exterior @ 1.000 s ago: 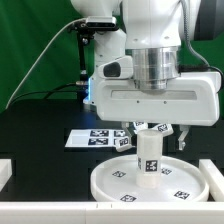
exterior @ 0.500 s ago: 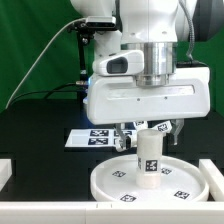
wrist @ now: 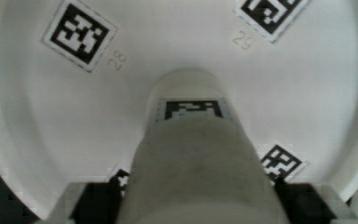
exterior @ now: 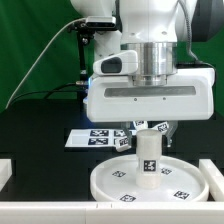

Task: Assemble round table

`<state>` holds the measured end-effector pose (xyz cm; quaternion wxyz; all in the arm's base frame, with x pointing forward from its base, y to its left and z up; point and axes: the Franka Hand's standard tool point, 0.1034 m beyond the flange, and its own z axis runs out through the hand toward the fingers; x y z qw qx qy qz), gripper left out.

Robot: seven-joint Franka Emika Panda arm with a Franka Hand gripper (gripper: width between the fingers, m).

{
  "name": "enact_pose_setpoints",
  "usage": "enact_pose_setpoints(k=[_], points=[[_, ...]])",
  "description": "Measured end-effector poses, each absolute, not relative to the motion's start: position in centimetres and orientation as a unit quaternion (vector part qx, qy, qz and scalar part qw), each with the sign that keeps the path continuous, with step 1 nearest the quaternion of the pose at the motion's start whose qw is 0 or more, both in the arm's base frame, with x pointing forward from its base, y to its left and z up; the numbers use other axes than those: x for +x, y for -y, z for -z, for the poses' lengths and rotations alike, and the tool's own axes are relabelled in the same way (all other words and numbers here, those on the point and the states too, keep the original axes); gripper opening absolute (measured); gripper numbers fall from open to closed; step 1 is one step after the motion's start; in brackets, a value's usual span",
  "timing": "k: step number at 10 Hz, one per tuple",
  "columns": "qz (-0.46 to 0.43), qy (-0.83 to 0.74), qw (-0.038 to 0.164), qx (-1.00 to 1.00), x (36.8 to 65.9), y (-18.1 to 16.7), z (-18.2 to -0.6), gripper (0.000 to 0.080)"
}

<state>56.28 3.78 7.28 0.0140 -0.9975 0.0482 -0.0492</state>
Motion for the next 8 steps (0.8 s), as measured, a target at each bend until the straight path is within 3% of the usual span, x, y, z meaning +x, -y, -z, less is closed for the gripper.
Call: enact_pose_setpoints(k=[5,8], points=[[0.073,-0.314,0.016,-0.946,56.10,-3.88,-7.35,0.0404],[0.039,-0.541,0.049,-0.839,55.94,-3.98,-7.26,0.0404]])
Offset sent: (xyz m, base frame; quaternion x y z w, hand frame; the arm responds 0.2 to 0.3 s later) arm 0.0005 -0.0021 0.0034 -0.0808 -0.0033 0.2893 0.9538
